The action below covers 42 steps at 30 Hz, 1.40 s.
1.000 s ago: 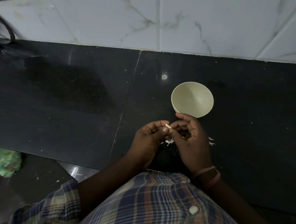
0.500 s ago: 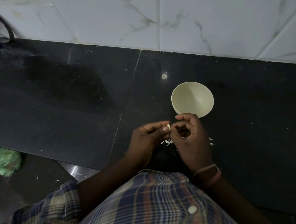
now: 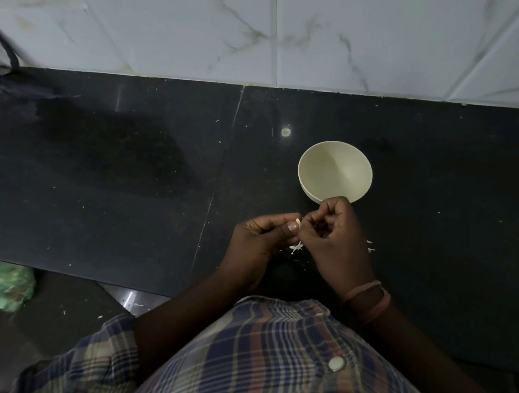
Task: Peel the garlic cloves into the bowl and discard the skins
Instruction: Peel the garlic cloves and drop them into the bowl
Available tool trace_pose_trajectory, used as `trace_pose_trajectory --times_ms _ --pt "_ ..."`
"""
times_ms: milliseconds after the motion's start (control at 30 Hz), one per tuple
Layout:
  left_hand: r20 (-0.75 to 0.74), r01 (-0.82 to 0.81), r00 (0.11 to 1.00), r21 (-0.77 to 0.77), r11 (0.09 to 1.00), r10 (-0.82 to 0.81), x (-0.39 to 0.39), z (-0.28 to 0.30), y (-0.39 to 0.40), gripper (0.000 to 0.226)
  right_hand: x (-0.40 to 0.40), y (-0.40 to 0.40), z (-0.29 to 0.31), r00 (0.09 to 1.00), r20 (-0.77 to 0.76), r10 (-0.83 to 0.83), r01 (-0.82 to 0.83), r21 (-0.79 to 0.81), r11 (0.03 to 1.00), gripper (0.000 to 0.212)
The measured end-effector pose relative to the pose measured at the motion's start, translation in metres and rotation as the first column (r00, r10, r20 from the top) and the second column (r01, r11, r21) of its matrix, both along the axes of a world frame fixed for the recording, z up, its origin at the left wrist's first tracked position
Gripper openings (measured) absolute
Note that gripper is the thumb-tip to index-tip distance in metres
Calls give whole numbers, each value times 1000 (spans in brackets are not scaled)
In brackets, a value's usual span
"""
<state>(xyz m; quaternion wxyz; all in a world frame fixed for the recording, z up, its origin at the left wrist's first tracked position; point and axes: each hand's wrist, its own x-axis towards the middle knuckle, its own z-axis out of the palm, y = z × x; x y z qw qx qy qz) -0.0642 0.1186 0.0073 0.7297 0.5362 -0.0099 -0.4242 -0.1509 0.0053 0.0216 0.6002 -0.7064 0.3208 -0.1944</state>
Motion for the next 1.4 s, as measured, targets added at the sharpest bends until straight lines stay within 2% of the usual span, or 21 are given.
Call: trace_pose_trajectory --times_ms 133,233,400,567,667,733,800,933,1067,1167,1233,1300,1333,1400 --pt "-118 14 993 -46 999 -20 -1 4 -1 24 1 -2 -2 999 -34 -20 22 61 998 28" --pt "-121 28 992 -45 999 -33 -1 5 -1 25 0 -2 -1 999 -41 -30 34 92 995 24" --pt "-123 28 992 -58 998 -35 -1 3 0 21 1 -2 -2 990 11 -139 130 292 948 15" --pt "-168 9 986 -50 999 -18 -4 3 -1 20 -3 -6 -4 983 -57 -173 182 248 952 22" --pt "-243 -50 969 -56 997 34 -3 3 -1 20 -3 -2 -6 988 -112 -111 119 72 990 32" --pt "-297 -98 952 -68 993 74 -2 3 -1 21 -4 2 -6 988 -139 -72 71 -17 997 23" --pt "-326 -121 941 -63 991 94 -1 2 0 23 -6 4 -7 989 -138 -45 36 -64 997 11" --pt "-362 -152 924 -47 987 125 -1 0 2 19 -8 4 -9 995 -96 -24 8 -162 987 31" --pt "-354 -153 927 -63 986 121 -1 3 3 22 -8 5 -9 997 -24 -69 63 -208 976 21" --pt "-353 -158 927 -74 985 123 -2 6 2 25 -6 5 -14 984 -131 -119 78 -281 957 29" --pt "-342 -163 931 -88 983 124 -2 5 2 28 -5 4 -18 965 -256 -50 -30 -298 954 14" --pt "-322 -166 938 -95 982 127 -2 4 3 31 -7 3 -20 919 -384 85 -195 -257 947 33" --pt "-313 -168 941 -95 981 131 -1 4 3 32 -9 3 -21 903 -417 107 -234 -267 935 39" --pt "-304 -180 942 -97 979 143 -1 4 3 33 -10 4 -19 932 -357 66 -184 -308 933 36"
